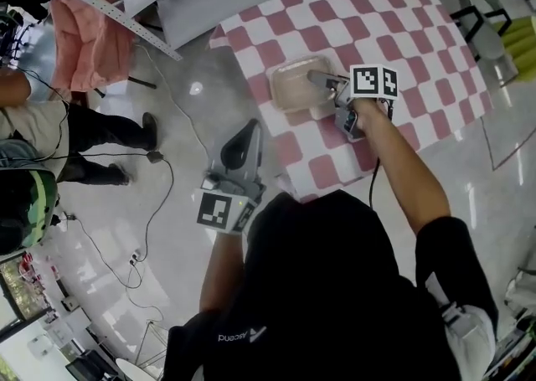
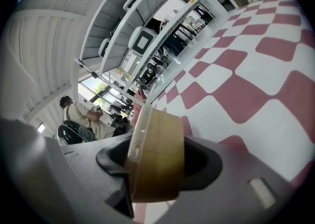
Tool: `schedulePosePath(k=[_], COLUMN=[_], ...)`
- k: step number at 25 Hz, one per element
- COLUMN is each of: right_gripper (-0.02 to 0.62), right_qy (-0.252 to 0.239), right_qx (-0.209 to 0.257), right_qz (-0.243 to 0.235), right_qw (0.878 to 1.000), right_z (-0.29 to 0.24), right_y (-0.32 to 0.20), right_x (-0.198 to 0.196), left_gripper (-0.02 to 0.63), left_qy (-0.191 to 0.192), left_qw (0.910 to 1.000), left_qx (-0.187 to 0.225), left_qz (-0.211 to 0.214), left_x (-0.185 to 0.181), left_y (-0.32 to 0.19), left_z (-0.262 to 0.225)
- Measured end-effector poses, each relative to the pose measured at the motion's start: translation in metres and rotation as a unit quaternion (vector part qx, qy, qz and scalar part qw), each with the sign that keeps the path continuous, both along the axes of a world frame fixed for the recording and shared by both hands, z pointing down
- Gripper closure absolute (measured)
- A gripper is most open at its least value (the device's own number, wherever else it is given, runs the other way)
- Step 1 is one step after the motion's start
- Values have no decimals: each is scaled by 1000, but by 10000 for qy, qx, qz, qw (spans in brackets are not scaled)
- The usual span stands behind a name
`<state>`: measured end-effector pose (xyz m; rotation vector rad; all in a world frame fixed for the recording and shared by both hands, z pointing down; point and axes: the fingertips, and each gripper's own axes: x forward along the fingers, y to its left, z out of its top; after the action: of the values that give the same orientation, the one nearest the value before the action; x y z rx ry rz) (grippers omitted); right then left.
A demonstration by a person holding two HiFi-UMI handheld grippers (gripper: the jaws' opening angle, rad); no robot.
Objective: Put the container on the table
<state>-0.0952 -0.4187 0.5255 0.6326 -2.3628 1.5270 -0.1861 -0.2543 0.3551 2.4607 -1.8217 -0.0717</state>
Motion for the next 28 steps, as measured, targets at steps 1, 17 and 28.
schedulePosePath(k=[1,17,28], right_gripper=[342,286,525], right_qy=[178,926,211], right_qx=[117,4009,5816], right_qz=[-42,-375,-176], right_qw=[9998,9106,8130], right_z=[3,-95,-185], right_y=[-2,2,107], right_x=[1,37,57], left_gripper=[597,596,597], left_qy=[-11,-60,-96], left_qw=[10000,9994,9944], left_qx=[-35,51,305], left_qz=[-25,352,1008], left_x=[1,40,83], left_y=[0,-18,-20], left_z=[1,3,-17])
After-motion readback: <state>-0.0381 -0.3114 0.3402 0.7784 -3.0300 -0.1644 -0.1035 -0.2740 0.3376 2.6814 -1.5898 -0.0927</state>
